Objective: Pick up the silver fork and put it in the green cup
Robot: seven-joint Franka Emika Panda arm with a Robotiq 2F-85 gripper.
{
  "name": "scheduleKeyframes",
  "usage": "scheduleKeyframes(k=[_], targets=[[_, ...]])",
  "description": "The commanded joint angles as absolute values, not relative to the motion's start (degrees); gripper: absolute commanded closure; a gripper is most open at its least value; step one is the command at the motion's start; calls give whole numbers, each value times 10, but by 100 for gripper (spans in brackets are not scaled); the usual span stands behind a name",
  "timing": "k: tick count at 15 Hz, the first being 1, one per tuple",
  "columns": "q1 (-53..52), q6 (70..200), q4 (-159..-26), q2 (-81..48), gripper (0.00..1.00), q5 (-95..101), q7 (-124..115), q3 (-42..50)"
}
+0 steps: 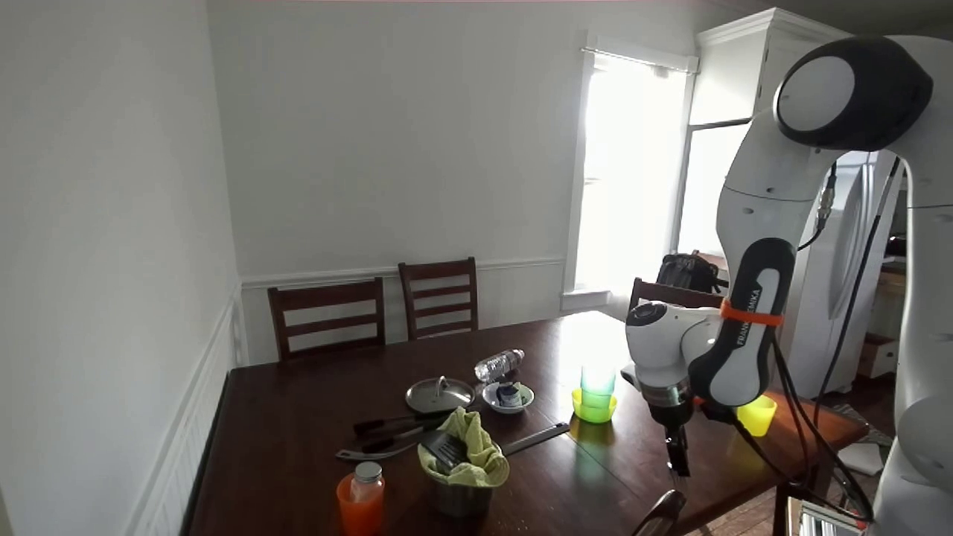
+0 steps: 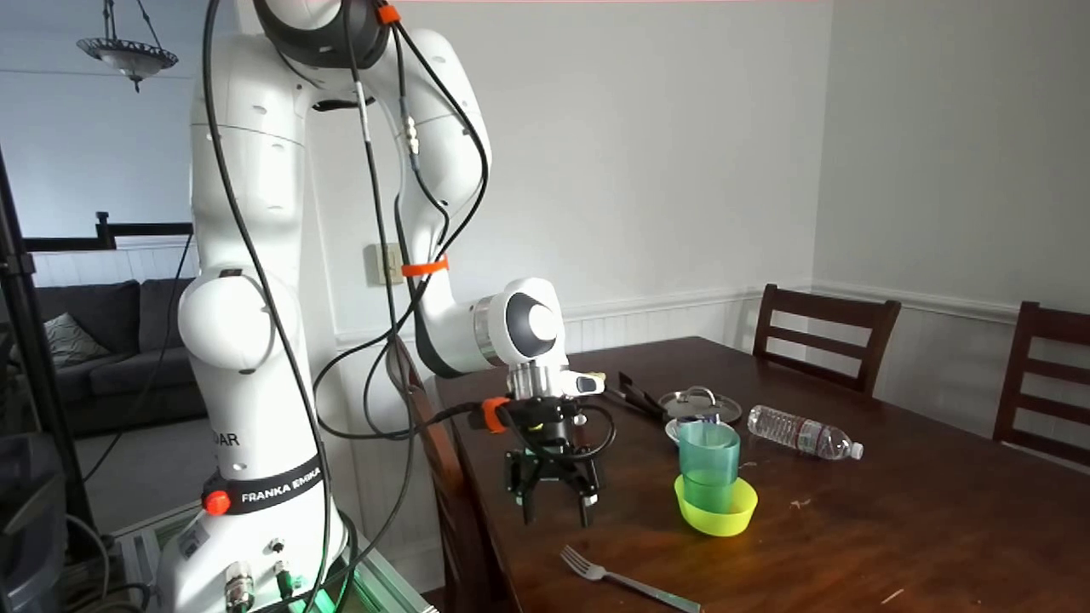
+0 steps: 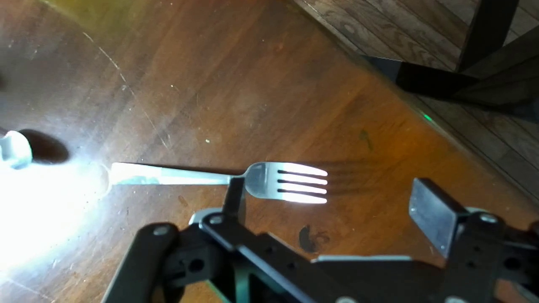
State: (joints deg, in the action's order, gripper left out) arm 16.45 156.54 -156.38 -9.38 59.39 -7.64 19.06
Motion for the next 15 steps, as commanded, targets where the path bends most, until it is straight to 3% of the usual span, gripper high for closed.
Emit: scheduleKeyframes(k=[1, 11, 14, 15], targets=[[156, 1588, -1539, -136, 0, 682, -163, 205], [159, 1609, -1495, -210, 0, 800, -325, 200], [160, 1608, -1484, -226, 5, 813, -346, 199], [160, 1607, -1480, -231, 12, 817, -352, 199]])
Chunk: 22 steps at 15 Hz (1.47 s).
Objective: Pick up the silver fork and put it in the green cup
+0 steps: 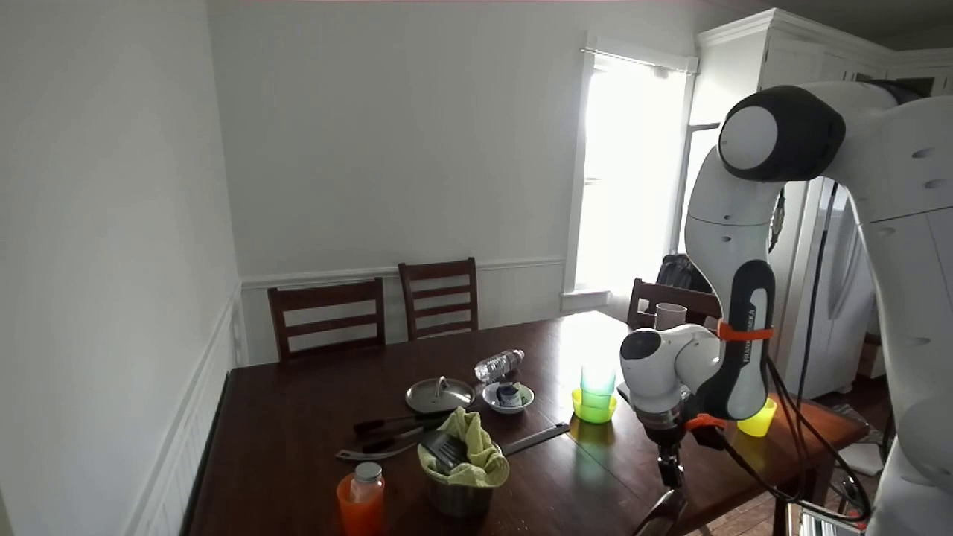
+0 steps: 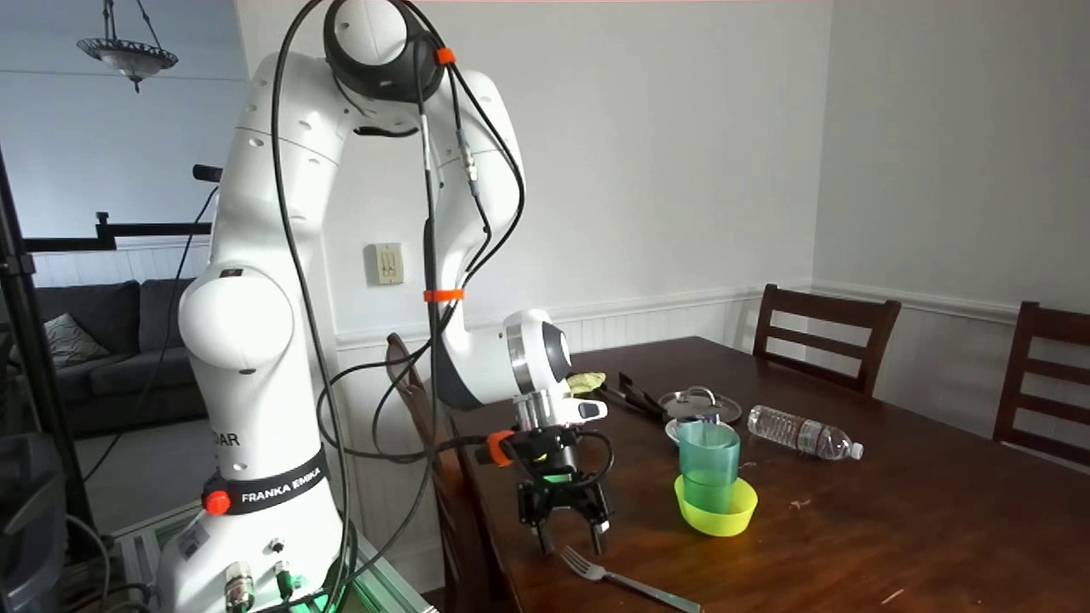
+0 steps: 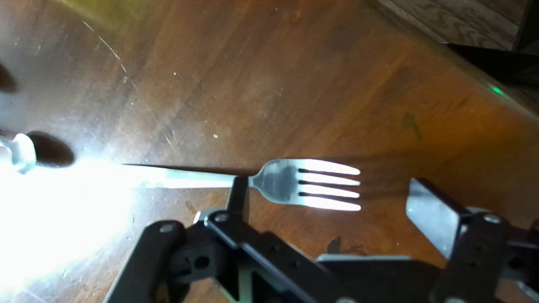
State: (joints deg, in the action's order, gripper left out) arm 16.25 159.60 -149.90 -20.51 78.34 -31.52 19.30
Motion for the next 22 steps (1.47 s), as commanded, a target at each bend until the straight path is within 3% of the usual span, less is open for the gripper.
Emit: scheduleKeyframes(k=[1, 2, 3, 11, 22], targets=[[160, 1607, -1478, -233, 16, 822, -358, 200], [160, 1607, -1475, -237, 32, 827, -362, 199], [161, 1607, -1472, -240, 41, 832, -368, 199], [163, 1609, -1456, -259, 96, 840, -376, 196], [171, 1569, -1456, -233, 97, 798, -340, 198]])
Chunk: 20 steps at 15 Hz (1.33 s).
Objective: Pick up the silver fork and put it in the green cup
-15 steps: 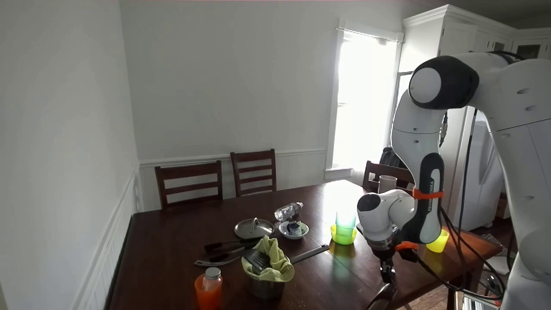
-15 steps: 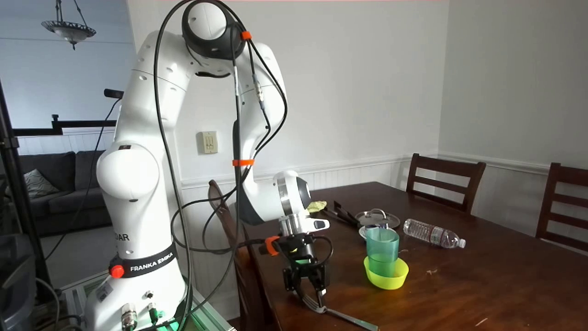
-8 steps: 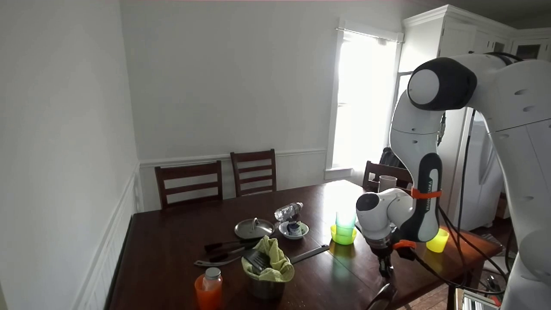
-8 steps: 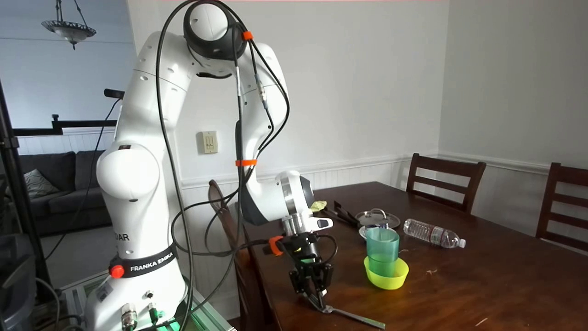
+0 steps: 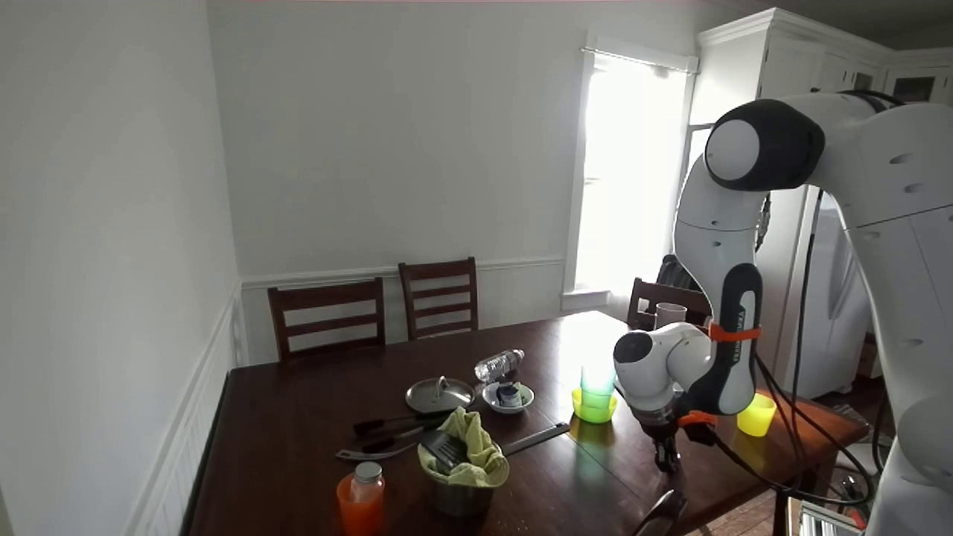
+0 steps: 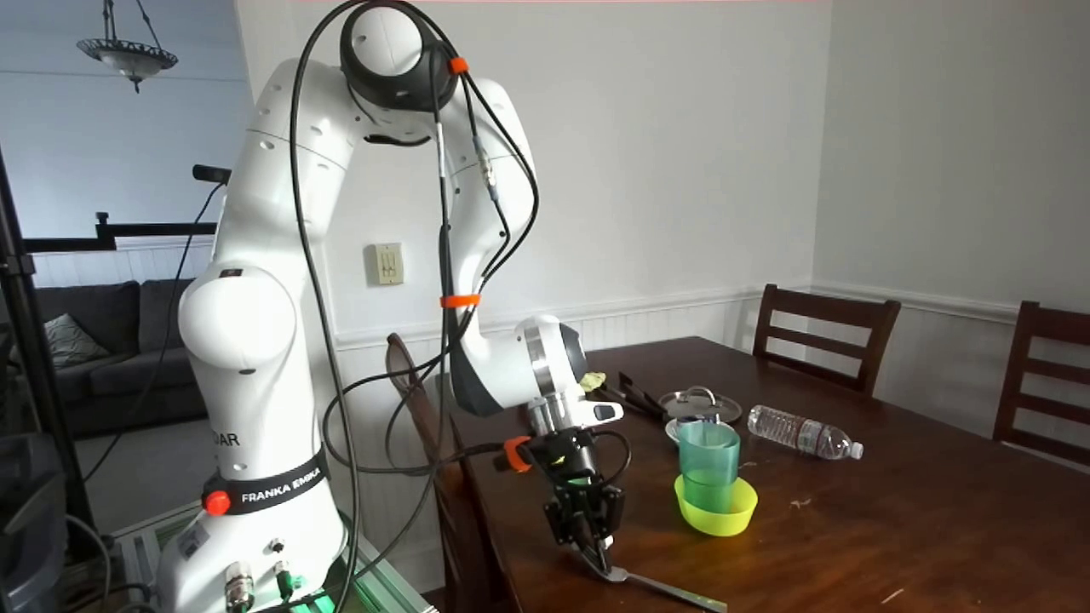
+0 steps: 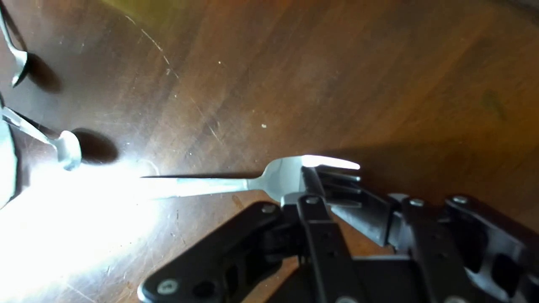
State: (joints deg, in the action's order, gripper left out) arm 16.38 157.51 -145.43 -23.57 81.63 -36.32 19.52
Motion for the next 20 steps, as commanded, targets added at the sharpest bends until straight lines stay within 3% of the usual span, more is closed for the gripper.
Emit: scheduleKeyframes(k=[1, 20], targets=[[170, 1559, -1455, -227, 97, 796, -336, 199], [169, 1466, -1455, -134, 99, 752, -268, 179]])
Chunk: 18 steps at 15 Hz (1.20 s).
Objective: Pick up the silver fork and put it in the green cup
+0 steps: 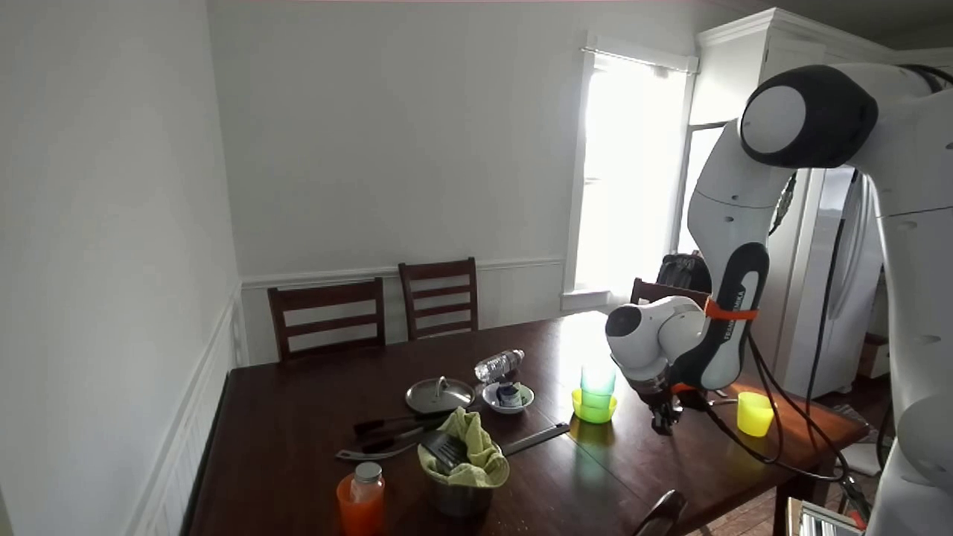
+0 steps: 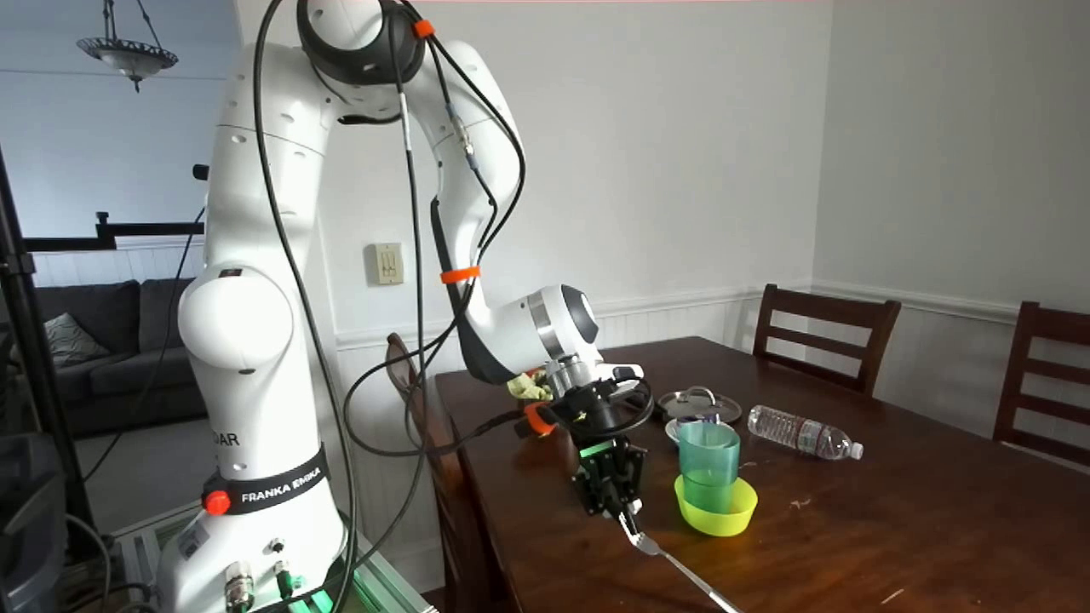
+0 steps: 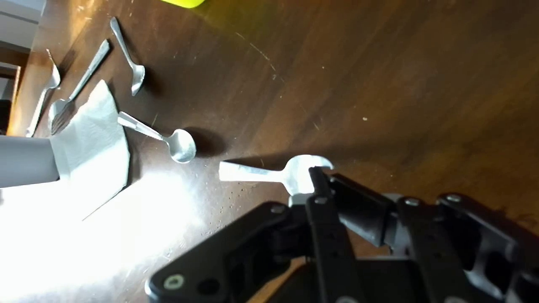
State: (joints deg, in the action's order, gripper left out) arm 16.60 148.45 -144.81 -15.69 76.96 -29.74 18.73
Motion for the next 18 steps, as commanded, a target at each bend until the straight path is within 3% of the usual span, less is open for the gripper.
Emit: scheduleKeyframes(k=[1, 10, 18], targets=[[168, 1463, -1455, -130, 98, 750, -263, 178], [167, 1447, -1469, -71, 98, 738, -216, 170], [167, 1428, -1462, 20, 98, 607, -54, 171]])
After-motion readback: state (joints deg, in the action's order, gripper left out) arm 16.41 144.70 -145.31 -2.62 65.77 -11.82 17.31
